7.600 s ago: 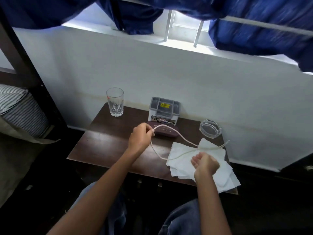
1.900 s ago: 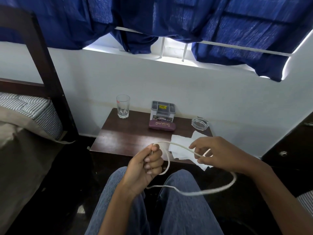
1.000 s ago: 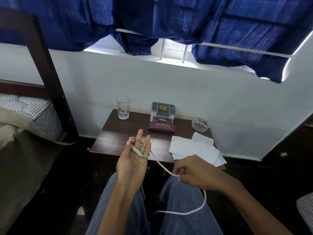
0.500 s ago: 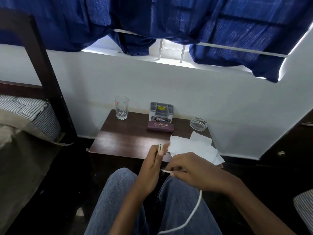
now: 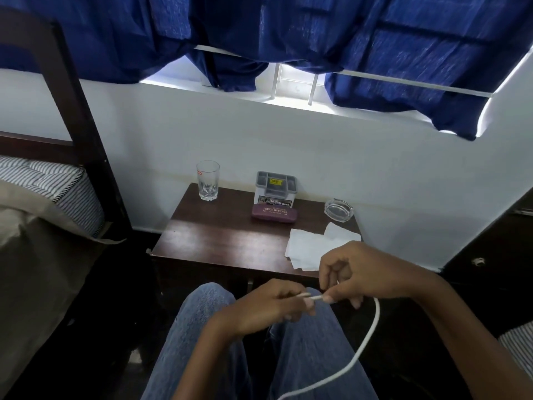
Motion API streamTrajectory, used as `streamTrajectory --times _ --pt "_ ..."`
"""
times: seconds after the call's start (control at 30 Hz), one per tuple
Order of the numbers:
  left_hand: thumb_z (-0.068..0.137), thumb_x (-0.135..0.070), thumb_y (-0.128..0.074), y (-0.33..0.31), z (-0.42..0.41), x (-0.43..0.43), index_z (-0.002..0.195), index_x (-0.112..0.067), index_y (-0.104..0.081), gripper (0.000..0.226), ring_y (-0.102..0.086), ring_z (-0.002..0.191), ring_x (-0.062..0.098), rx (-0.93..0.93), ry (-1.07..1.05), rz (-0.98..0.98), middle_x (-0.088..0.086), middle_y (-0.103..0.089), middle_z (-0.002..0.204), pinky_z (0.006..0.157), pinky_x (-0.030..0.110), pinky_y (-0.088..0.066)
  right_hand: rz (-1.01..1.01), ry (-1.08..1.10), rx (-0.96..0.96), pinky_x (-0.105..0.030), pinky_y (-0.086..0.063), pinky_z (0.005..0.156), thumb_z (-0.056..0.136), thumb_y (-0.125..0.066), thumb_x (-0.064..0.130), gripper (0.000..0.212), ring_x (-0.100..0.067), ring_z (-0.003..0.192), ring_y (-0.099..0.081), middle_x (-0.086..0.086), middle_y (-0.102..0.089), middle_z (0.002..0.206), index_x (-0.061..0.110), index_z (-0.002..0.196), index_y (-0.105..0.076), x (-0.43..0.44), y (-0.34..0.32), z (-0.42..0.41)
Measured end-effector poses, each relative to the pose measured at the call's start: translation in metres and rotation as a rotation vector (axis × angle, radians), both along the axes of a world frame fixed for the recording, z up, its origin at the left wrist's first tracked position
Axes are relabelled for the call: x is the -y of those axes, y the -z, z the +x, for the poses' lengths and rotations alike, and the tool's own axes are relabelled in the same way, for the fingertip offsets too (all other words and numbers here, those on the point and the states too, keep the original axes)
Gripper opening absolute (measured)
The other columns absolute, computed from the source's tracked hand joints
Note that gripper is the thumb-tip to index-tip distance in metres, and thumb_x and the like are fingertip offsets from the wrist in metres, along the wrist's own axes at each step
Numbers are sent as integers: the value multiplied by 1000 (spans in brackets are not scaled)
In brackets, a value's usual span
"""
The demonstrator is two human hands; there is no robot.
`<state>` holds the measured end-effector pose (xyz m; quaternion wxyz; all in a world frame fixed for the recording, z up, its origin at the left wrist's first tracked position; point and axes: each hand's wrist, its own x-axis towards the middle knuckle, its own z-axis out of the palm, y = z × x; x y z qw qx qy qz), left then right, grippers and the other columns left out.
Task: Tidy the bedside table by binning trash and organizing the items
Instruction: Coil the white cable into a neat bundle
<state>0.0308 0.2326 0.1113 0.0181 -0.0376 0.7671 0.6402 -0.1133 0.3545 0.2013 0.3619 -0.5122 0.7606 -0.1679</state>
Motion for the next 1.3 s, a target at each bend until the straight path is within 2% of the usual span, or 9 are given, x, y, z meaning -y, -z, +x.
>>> streamTrajectory --times 0.17,0.27,0.4,0.6,0.7,0.77,0.93,1.1,1.3 --pt "99 -27 -43 5 5 10 75 -20 -59 29 -33 47 0 71 78 105 -15 -41 49 51 16 -28 53 -35 -34 -12 -45 57 79 -71 8 14 -2 51 -58 14 -63 56 19 76 -63 -5 -5 -8" --pt "100 -24 -39 10 0 9 70 -18 -51 33 -30 44 -1 73 -60 148 -15 -38 47 47 13 -25 -12 -10 -20 -21 -49 62 82 -66 4 13 -5 57 -60 13 -65 64 17 77 -66 -4 -2 -9" --pt "99 -20 -39 16 -7 8 63 -18 -44 36 -30 39 -2 52 -307 77 -16 -37 42 45 14 -25 -29 10 2 -28 -51 67 91 -44 -2 30 -14 76 -63 0 -62 97 11 82 -70 -3 5 -13" --pt "95 -18 -45 21 -15 10 56 -18 -37 39 -27 42 4 3 -631 79 -13 -32 42 46 21 -23 -109 275 48 -32 -55 72 96 -45 21 29 -20 72 -69 3 -68 86 3 89 -67 2 14 -16" --pt "97 -16 -37 17 -16 10 63 -14 -39 34 -21 35 2 29 -579 406 -12 -28 41 35 14 -18 -274 415 195 -29 -55 58 89 -58 6 8 -24 59 -68 -13 -68 86 -2 91 -58 7 25 -11" --pt "95 -18 -36 16 -14 16 61 -16 -40 34 -19 31 1 12 -515 709 -12 -25 40 32 14 -15 -362 566 367 -31 -55 51 85 -58 -6 14 -22 47 -63 -17 -66 79 1 96 -54 9 33 -13" --pt "72 -19 -71 18 -3 32 58 -16 -49 27 -14 37 4 -167 -287 1366 -10 -25 42 33 17 -21 -297 704 644 -25 -47 43 82 -63 -1 7 -13 37 -48 -16 -64 72 5 82 -59 7 49 -22" --pt "68 -14 -78 22 1 39 62 -16 -50 29 -15 41 4 -301 -246 1485 -8 -29 45 37 17 -28 -211 487 430 -24 -46 43 77 -69 -3 10 -14 40 -49 -8 -64 65 -2 85 -63 9 57 -14" --pt "95 -23 -35 24 2 43 69 -18 -49 30 -27 43 5 -404 -384 1558 -9 -36 53 45 18 -36 -376 500 177 -25 -50 46 79 -70 3 11 -18 41 -58 -9 -62 67 6 86 -62 14 67 -11"
